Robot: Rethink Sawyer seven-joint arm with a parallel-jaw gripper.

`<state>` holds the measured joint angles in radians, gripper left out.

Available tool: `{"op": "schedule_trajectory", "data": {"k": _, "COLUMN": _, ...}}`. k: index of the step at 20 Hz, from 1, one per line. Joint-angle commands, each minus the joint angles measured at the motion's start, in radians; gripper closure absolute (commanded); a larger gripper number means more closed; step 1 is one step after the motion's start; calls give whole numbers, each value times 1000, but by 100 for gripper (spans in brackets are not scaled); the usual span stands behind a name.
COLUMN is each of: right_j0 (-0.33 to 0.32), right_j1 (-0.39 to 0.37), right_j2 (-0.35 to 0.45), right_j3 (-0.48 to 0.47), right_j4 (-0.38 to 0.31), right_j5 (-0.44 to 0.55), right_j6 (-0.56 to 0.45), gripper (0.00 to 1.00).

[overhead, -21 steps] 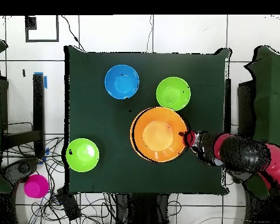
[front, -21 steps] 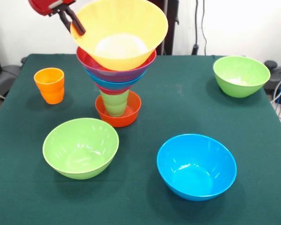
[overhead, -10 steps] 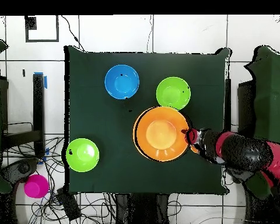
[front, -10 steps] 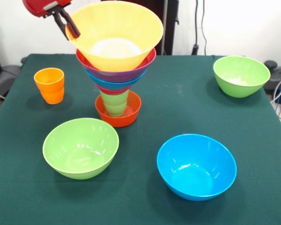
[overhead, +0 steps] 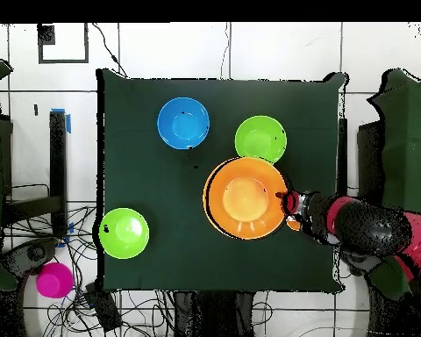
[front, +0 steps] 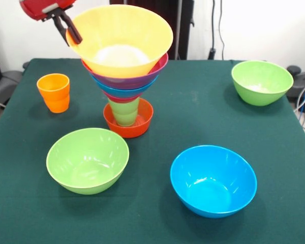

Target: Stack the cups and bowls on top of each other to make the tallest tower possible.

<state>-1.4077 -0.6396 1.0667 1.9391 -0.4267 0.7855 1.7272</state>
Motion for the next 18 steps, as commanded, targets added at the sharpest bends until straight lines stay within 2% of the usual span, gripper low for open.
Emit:
{"op": "schedule_trajectory", "data": {"k": 1, "right_j0": 62, "right_j1": 59, "right_j2": -13, "right_j3": -36, "right_j4": -58, "right_j5": -62, "right_j6": -116, "gripper": 100}}
{"op": "schedule_trajectory", "data": {"k": 18, "right_j0": 58, "right_j1": 61, "right_j2": -11, "right_j3": -3, "right_j4": -59, "right_j5": -94, "right_j6": -94, "gripper": 100}}
